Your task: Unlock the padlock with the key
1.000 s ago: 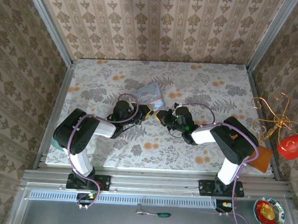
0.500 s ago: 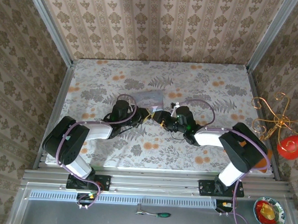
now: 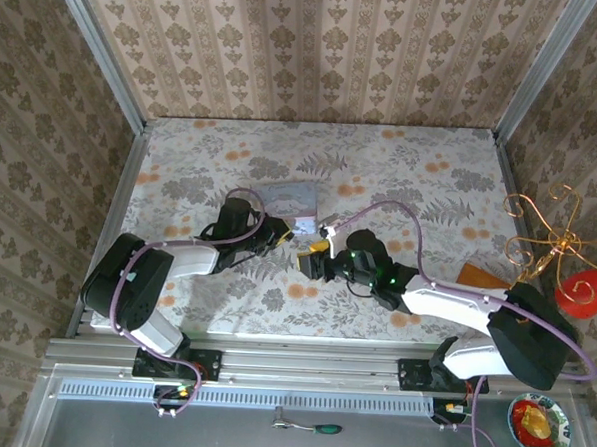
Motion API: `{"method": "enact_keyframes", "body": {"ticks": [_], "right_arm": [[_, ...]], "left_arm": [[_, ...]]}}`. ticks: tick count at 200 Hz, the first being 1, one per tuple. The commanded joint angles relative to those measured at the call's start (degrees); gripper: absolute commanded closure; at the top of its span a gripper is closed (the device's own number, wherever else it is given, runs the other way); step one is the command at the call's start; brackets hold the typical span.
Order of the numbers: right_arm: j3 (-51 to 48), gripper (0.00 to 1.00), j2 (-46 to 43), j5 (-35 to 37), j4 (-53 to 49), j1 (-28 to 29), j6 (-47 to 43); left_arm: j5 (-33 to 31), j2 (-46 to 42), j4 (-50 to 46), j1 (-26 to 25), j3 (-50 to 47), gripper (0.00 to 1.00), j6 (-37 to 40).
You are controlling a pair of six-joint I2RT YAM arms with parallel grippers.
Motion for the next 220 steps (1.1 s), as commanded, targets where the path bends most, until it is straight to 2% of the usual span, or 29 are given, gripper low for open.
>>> {"method": "enact_keyframes", "body": {"ticks": [1, 37, 87, 220], "right_arm": [[-1.8, 0.47, 1.1, 8.0, 5.0, 2.2, -14.1], [0.4, 0.47, 7.8, 14.1, 6.6, 4.9, -21.2], [3.1, 0.51, 14.4, 19.3, 10.0, 4.9, -21.9], [10.7, 0.6, 23.8, 25.6, 6.3, 6.3, -26.9]], "left_arm": [[1.7, -2.5, -0.6, 0.2, 0.1, 1.0, 1.5], [2.5, -2.6, 2.3, 0.2, -1.7, 1.0, 0.2], [3.9, -3.0, 3.7, -0.2, -3.0, 1.0, 0.8], [6.6, -3.4, 3.8, -0.3, -3.8, 1.0, 2.3]]}}
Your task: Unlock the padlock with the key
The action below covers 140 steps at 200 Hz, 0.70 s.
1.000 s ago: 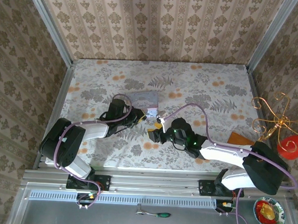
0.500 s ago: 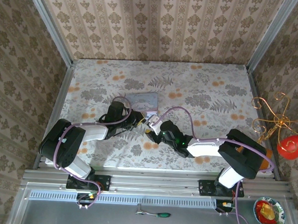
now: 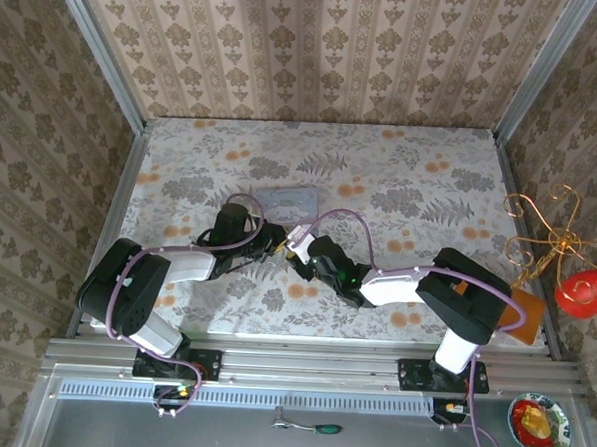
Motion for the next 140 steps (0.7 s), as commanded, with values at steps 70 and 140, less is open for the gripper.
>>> {"method": "enact_keyframes", "body": {"ticks": [70, 140], "right_arm": [[4.6, 0.79, 2.8, 4.1, -2.3, 1.1, -0.5], [2.5, 0.94, -0.2, -9.9, 0.9, 1.4, 31.1]], "left_arm": [[3.8, -1.0, 1.6, -0.2, 0.7, 1.0, 1.6], [3.1, -0.8, -0.6, 0.5, 1.9, 0.98, 5.0]]}}
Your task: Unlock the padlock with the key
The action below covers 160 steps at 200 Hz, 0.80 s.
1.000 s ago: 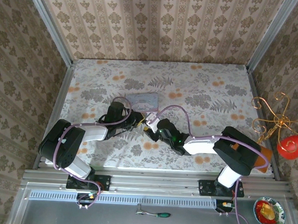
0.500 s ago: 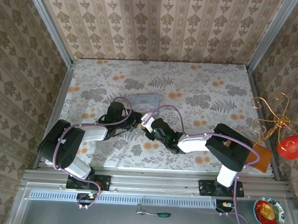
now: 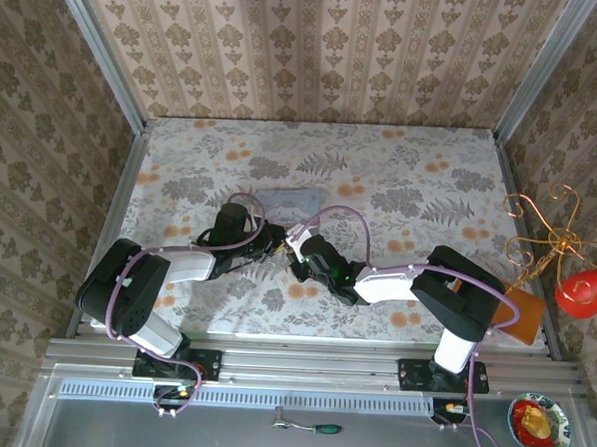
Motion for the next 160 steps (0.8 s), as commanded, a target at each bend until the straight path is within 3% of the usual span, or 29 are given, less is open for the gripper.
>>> {"method": "enact_keyframes", "body": {"ticks": [1, 44, 160], "right_arm": [[-0.4, 0.94, -1.8, -7.8, 5.7, 0.8, 17.0], [-0.6, 0.96, -0.9, -18.0, 8.5, 0.7, 24.7], [-6.4, 0.99, -1.4, -23.4, 16.1, -5.1, 37.9]], "left_arm": [[1.8, -0.7, 0.0, 0.4, 1.8, 0.98, 2.0], [1.6, -0.8, -3.7, 0.6, 3.7, 0.93, 4.8], [0.4, -2.1, -7.7, 1.2, 3.7, 0.79, 9.1]]}}
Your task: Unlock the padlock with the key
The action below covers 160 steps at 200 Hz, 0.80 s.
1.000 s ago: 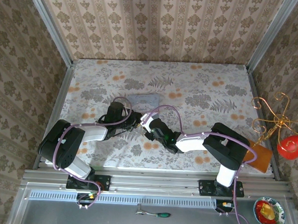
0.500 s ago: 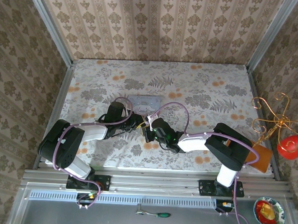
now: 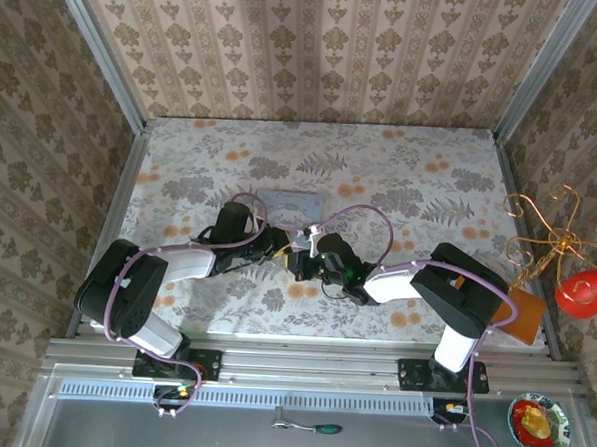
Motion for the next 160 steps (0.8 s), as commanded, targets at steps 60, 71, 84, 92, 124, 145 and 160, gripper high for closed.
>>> {"method": "enact_keyframes", "body": {"ticks": [60, 71, 84, 92, 124, 145, 160], "right_arm": [[0.0, 0.99, -2.6, -2.8, -0.8, -0.3, 2.3], [1.0, 0.99, -3.1, -2.8, -4.6, -0.3, 0.7], [2.8, 0.98, -3.7, -2.5, -11.1, -0.3, -2.1], [4.2, 0.97, -3.8, -1.4, -16.1, -0.3, -4.0], [5.6, 0.97, -4.5, 1.7, -24.5, -0.2, -9.7], [5.5, 0.9, -5.3, 1.7, -24.8, -0.2, -10.4], [5.9, 0.83, -5.1, 1.2, -25.3, -0.3, -10.5]], "left_arm": [[-1.4, -0.4, 1.3, 1.3, 1.1, 0.72, 2.3], [-1.7, -0.4, 1.6, 1.5, 0.7, 0.69, 2.5], [-1.6, -0.4, 2.7, 1.6, 0.2, 0.67, 2.5], [-1.6, -0.4, 3.9, 1.8, -0.4, 0.66, 2.1], [-1.8, 0.1, 5.3, 2.1, -1.6, 0.61, 1.8], [-1.8, 0.8, 4.6, 2.3, -1.4, 0.6, 2.4], [-2.3, 0.8, 3.6, 2.5, -1.3, 0.59, 3.0]]}}
